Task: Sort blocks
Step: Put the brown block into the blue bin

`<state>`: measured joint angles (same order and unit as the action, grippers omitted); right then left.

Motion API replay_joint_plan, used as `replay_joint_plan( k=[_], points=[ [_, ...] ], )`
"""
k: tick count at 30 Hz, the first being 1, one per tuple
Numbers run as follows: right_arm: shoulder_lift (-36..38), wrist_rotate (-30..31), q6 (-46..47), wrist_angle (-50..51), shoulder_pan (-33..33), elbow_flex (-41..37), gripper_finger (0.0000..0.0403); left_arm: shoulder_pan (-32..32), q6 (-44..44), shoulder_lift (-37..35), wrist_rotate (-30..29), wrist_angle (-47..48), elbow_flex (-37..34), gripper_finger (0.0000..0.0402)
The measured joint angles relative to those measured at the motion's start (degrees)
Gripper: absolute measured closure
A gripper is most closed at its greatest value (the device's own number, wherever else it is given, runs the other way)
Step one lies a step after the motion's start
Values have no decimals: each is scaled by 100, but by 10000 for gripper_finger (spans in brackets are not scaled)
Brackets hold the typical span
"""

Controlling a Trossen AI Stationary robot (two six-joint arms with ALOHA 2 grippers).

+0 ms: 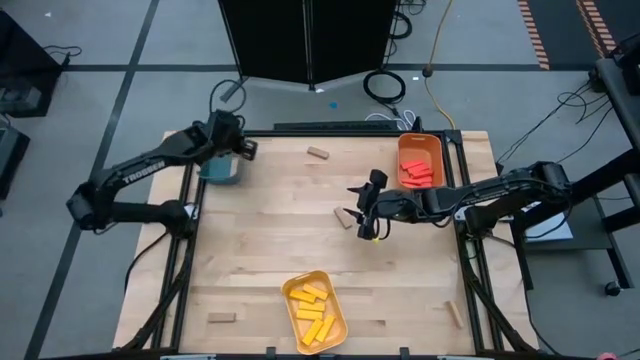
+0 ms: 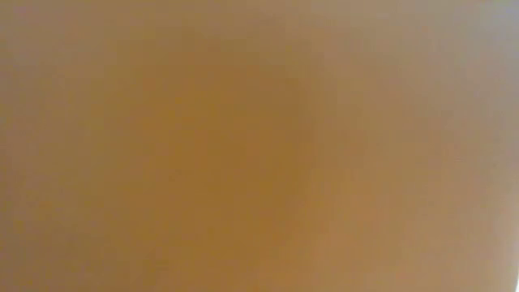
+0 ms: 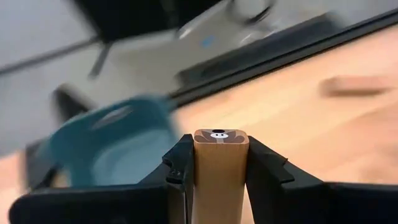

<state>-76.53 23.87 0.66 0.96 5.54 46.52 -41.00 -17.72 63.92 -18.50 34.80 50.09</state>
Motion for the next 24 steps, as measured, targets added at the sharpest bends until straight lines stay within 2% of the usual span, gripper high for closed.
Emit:
replay_joint_plan(
  k=[3, 6, 9, 16, 24],
  points=[
    [0, -19, 136, 244, 8, 0, 199, -463, -152, 181, 2, 517, -2, 314],
    [-2, -19, 287, 531, 35, 0, 199, -752, -137, 358, -27, 610, -2, 314],
    [-2, -25, 478, 882, 62, 0, 199, -938, -143, 506, -121, 607, -2, 288],
    [-2, -246, 933, 1510, 96, -4, 199, -1029, -139, 683, -92, 817, -2, 210],
    [-2, -325, 877, 1520, 94, -4, 199, -1031, 191, 682, -67, 832, -2, 189]
  ],
)
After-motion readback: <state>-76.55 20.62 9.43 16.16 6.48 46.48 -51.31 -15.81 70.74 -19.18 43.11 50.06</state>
